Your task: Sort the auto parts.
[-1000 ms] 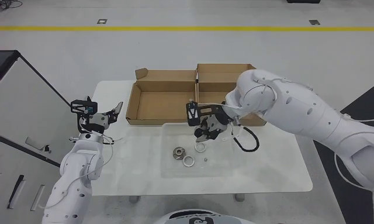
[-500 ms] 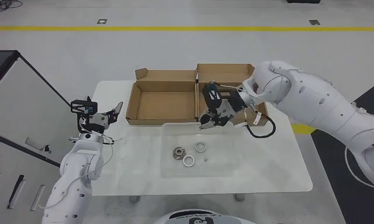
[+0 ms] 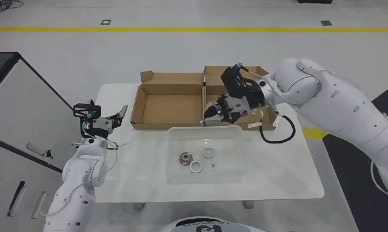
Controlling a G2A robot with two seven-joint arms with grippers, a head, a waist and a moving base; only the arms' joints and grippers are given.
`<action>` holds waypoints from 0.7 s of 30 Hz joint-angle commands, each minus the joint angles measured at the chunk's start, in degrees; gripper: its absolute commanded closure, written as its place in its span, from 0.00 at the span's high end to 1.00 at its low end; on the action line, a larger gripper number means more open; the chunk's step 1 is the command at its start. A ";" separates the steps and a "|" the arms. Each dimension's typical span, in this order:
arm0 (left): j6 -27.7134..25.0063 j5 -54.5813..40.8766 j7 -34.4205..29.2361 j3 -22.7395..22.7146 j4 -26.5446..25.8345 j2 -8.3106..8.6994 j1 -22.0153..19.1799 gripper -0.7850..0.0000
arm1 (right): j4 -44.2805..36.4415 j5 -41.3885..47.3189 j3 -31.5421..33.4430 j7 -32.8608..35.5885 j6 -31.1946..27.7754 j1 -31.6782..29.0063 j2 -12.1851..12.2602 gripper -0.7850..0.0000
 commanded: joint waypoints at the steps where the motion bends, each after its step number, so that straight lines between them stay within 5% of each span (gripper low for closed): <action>1: 0.00 0.00 0.00 0.00 0.00 0.00 0.00 1.00 | -1.11 -0.48 1.93 -1.82 0.00 -1.02 0.39 0.00; 21: 0.00 0.00 0.00 0.00 0.00 0.00 0.00 1.00 | -2.51 -1.05 4.35 -4.67 0.00 -2.59 0.89 0.00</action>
